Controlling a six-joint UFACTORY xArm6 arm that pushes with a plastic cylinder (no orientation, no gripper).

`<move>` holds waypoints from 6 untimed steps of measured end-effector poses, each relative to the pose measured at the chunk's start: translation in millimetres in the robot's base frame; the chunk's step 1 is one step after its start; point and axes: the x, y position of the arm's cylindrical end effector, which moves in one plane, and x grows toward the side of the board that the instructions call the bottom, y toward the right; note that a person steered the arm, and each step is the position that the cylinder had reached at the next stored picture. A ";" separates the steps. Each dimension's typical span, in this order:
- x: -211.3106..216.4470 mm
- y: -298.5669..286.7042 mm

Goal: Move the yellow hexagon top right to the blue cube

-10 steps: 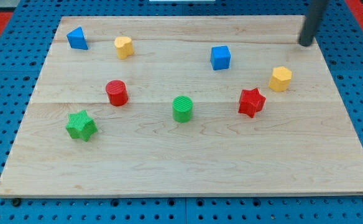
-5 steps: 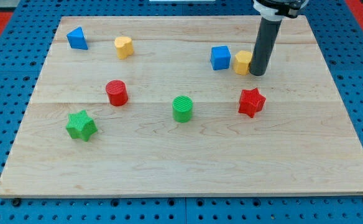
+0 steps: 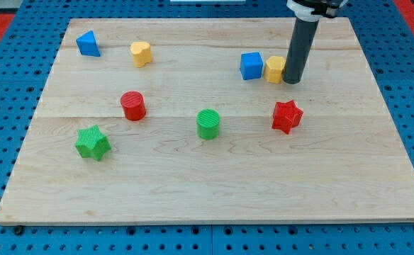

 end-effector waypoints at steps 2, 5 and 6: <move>-0.3 -8.7; -52.5 -6.5; -61.8 -5.2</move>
